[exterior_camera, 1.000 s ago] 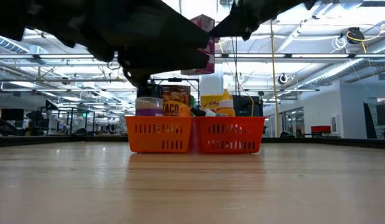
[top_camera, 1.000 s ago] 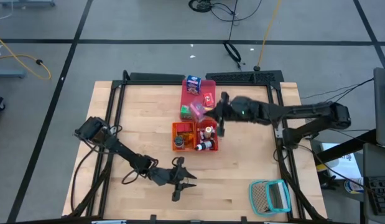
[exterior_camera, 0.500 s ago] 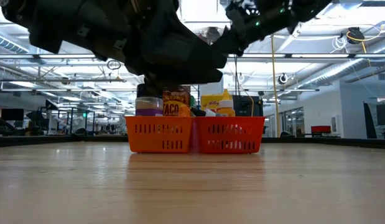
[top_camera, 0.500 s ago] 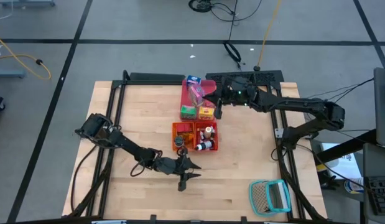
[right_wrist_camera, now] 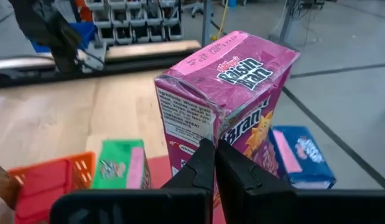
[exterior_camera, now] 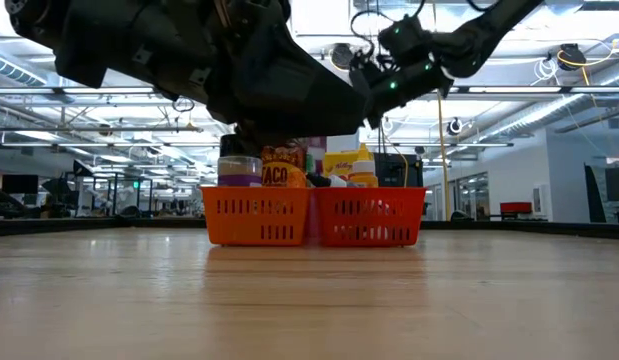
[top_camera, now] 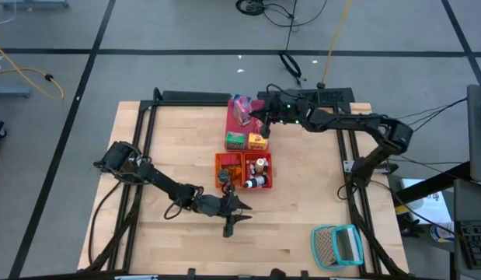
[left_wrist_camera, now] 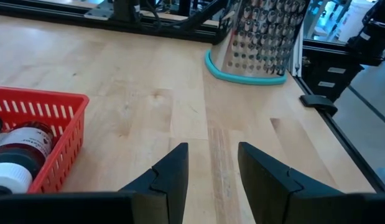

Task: Pick & Place Kitchen Items
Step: Put the pink raisin bran box into the pink bin, then return to Home Position

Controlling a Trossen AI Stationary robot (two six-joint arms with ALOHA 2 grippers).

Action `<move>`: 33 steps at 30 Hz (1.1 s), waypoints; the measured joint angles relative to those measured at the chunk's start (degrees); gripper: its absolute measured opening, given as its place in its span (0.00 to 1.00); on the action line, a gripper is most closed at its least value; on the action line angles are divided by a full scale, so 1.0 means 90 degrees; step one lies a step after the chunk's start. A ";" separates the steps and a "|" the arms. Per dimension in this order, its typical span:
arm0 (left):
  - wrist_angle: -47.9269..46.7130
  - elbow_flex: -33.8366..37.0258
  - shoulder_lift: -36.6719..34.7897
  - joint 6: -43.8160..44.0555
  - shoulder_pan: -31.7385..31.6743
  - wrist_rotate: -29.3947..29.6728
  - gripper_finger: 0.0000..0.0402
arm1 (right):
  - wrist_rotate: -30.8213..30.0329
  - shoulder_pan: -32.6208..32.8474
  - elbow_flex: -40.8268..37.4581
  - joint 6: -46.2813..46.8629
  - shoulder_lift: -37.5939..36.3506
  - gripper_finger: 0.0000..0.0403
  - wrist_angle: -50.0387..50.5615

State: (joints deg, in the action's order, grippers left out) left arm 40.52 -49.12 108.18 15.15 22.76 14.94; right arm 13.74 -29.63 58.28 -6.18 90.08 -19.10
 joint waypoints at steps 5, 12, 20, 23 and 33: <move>0.0000 0.0000 0.0000 -0.0004 -0.0036 0.0000 0.35 | 0.0004 -0.0051 0.0000 0.0001 0.0379 0.00 -0.0237; 0.0001 0.0000 0.0000 -0.0004 -0.0031 -0.0002 0.35 | 0.0007 -0.0051 0.0005 0.0089 0.0802 0.00 -0.0448; 0.0001 0.0000 0.0000 -0.0002 -0.0033 -0.0002 0.35 | 0.0003 -0.0049 0.0005 0.0105 0.0855 0.01 -0.0480; 0.0001 0.0000 0.0000 -0.0002 -0.0033 -0.0002 0.35 | -0.0001 -0.0049 0.0007 0.0107 0.0855 0.03 -0.0475; 0.0001 0.0000 0.0000 0.0006 -0.0033 0.0000 0.35 | -0.0008 -0.0049 0.0006 0.0105 0.0854 0.11 -0.0475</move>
State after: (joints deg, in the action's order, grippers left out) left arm 40.53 -49.12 108.18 15.21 22.46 14.94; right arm 13.67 -30.06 58.34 -5.23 97.77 -23.38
